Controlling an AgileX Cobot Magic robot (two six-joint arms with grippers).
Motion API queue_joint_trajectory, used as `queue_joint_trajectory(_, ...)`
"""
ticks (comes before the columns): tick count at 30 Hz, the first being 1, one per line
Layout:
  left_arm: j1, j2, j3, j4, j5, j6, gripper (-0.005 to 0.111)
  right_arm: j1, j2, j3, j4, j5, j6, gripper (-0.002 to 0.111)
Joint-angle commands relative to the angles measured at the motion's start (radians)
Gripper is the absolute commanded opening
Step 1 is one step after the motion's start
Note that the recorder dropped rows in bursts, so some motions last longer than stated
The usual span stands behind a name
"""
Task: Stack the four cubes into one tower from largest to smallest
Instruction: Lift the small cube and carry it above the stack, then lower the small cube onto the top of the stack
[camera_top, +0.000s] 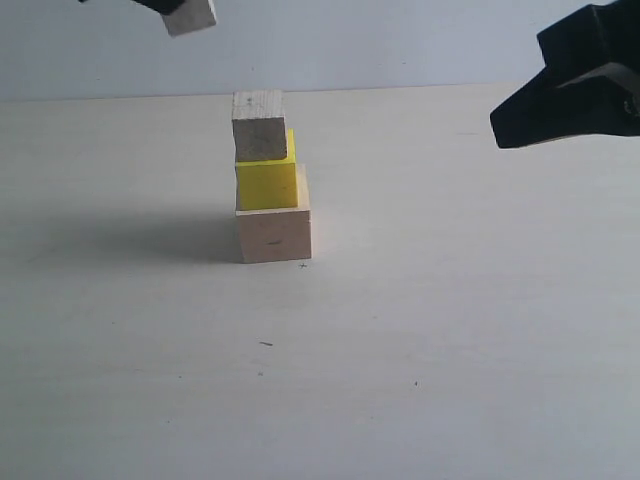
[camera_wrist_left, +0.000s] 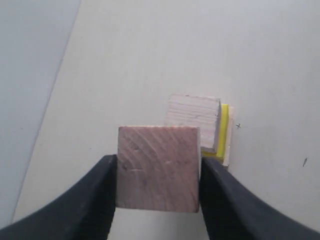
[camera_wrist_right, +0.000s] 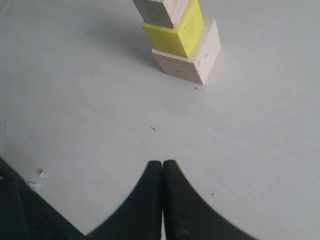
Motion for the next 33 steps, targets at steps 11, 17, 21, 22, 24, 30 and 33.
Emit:
queue_joint_trajectory(11, -0.097, 0.086, -0.009, 0.053, 0.004, 0.010, 0.000, -0.003, -0.008, 0.002, 0.008, 0.001, -0.011, 0.000)
queue_joint_trajectory(17, -0.097, 0.104, -0.053, 0.026, -0.001, 0.034, 0.000, -0.003, -0.008, 0.002, 0.008, 0.001, -0.011, 0.000)
queue_joint_trajectory(21, -0.097, 0.143, -0.117, 0.026, 0.004, 0.034, 0.000, -0.003, -0.008, 0.002, 0.008, 0.001, -0.011, 0.000)
queue_joint_trajectory(22, -0.097, 0.154, -0.130, 0.026, 0.004, 0.029, 0.000, -0.003, -0.008, 0.002, 0.008, 0.001, -0.011, 0.000)
queue_joint_trajectory(24, -0.097, 0.168, -0.146, 0.024, 0.004, 0.021, 0.000, -0.003, -0.008, 0.002, 0.008, 0.001, -0.011, 0.000)
queue_joint_trajectory(30, -0.097, 0.190, -0.150, 0.048, 0.004, -0.004, 0.000, -0.003, -0.008, 0.002, 0.008, 0.005, -0.011, 0.000)
queue_joint_trajectory(33, -0.097, 0.190, -0.150, 0.050, 0.004, -0.021, 0.000, -0.003, -0.008, 0.002, 0.006, 0.004, -0.011, 0.000)
